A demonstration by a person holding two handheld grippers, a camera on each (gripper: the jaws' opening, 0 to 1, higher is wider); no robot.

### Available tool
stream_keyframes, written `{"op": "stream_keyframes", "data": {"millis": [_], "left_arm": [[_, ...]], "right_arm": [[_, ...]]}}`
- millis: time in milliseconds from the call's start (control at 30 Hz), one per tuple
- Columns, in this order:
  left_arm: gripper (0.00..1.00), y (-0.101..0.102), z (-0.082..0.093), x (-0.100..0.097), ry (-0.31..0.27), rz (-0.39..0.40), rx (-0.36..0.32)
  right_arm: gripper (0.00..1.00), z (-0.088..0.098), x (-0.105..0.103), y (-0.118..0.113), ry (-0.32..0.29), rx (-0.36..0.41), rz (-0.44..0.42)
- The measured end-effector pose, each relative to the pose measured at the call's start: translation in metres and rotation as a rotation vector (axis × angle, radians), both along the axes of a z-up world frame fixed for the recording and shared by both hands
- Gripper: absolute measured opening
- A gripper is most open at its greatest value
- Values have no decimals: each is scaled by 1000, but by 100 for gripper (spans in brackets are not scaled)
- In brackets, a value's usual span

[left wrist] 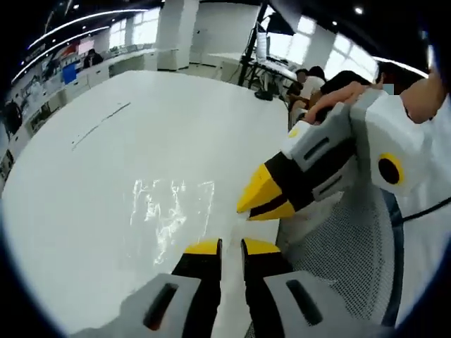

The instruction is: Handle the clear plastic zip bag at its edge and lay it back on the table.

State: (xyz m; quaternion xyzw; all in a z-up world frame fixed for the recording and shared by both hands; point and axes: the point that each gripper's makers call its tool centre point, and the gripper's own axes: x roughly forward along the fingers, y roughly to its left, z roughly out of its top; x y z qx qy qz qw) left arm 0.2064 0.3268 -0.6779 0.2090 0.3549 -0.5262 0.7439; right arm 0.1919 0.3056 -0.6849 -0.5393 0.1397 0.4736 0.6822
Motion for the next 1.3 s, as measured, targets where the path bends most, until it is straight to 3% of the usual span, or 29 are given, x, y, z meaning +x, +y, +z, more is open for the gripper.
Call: {"op": "stream_keyframes", "data": {"millis": [100, 233, 300, 567, 667, 1100, 1300], "left_arm": [[19, -1, 2, 1, -62, -27, 10], [17, -8, 7, -6, -147, -85, 36], [16, -9, 5, -12, -150, -104, 51], [15, -13, -2, -17, -261, -211, 135], [10, -11, -4, -13, -352, -267, 191], [0, -18, -7, -24, -462, -363, 261], [0, -17, -7, -22, -458, -347, 255]], "right_arm": [[0, -3, -1, -1, 22, 2, -15], [0, -9, -1, -3, 71, 12, -52], [0, -9, -2, -3, 82, 18, -63], [0, -11, -7, -1, 120, 29, -69], [0, -12, -9, 1, 136, 36, -70], [0, -7, -10, 1, 181, 73, -115], [1, -7, -11, 2, 164, 65, -95]]}}
